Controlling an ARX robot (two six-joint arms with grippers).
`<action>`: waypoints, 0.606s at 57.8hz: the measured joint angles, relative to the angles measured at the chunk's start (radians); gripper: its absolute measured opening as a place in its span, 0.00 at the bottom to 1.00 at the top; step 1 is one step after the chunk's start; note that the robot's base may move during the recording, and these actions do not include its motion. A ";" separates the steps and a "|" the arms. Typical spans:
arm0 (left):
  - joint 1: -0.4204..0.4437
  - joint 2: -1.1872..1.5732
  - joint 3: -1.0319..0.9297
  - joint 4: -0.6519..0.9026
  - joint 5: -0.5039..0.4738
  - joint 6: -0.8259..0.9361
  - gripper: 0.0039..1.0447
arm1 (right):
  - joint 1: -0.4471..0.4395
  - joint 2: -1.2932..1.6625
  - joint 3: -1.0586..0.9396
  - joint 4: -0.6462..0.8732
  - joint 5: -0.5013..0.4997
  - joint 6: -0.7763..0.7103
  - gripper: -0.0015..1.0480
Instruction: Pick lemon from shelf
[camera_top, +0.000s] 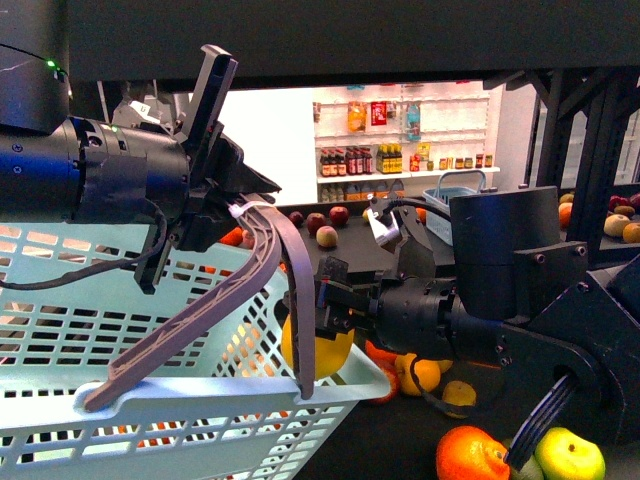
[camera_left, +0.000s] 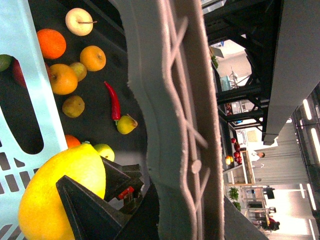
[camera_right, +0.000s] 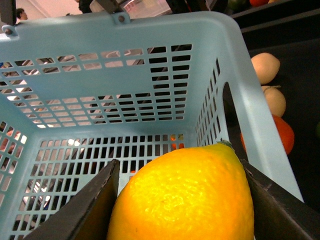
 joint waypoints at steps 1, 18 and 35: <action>0.000 0.000 0.000 0.000 0.000 0.000 0.07 | 0.000 0.000 0.000 0.000 0.000 0.001 0.73; 0.000 0.003 0.000 0.000 -0.003 0.002 0.07 | -0.008 0.001 -0.006 0.027 -0.011 0.014 0.93; 0.000 0.005 0.000 0.000 0.000 0.002 0.07 | -0.107 0.039 0.078 -0.019 0.265 -0.056 0.93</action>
